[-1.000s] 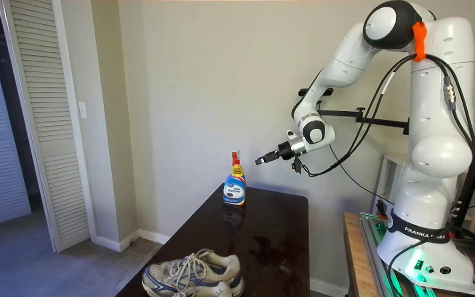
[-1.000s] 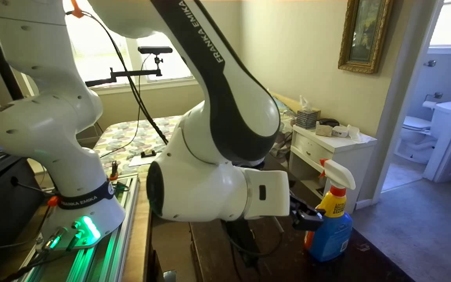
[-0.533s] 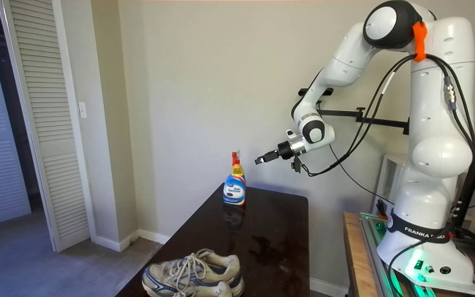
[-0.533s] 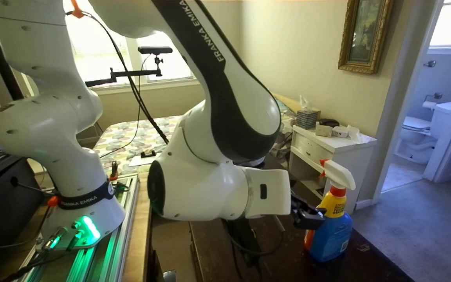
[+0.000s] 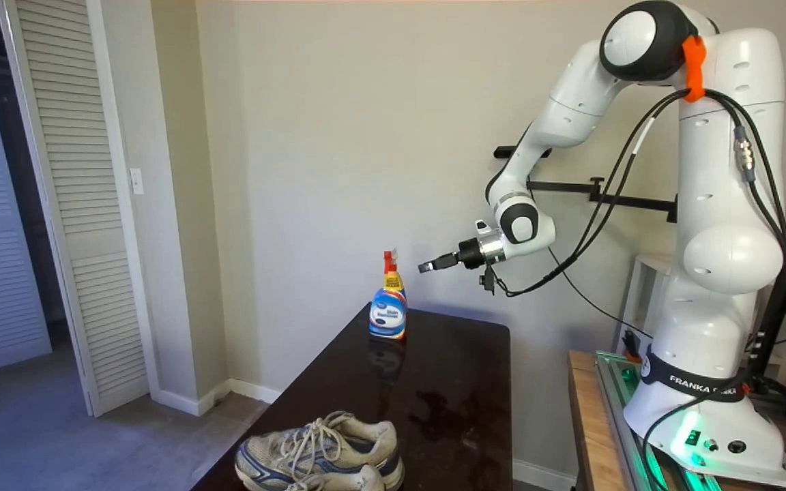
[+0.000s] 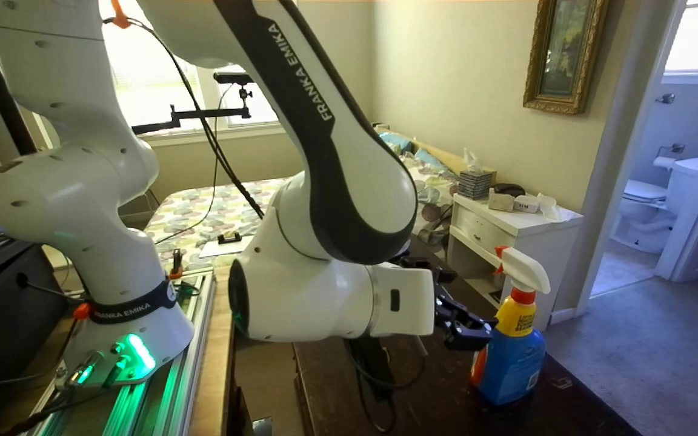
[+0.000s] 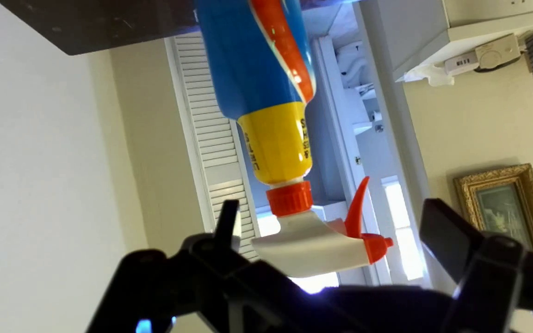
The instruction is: Move the blue bottle forwards
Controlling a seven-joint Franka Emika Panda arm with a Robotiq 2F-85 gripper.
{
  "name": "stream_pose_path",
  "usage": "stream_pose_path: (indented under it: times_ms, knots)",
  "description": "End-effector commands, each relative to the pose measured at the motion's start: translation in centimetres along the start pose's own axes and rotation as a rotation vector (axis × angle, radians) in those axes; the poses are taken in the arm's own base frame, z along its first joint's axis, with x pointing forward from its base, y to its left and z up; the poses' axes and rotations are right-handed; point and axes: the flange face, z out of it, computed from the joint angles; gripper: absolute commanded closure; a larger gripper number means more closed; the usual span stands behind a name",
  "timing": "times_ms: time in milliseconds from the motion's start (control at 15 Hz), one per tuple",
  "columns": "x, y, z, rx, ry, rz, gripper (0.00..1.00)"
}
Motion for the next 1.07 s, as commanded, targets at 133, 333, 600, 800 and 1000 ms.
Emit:
stream_pose_path:
  times_ms: [133,333,600,800,1000]
  knots:
    - [-2.3,-0.5,2.3,0.074,0.087,0.044,0.00]
    - [-2.9,-0.5,3.4,0.082,0.131,0.062,0.00]
    - [-2.7,-0.6,4.8,0.066,0.181,0.071,0.00]
    - [-2.7,-0.9,6.1,0.070,0.195,0.081,0.00]
    - [-2.4,-1.3,7.2,0.081,0.197,0.081,0.00]
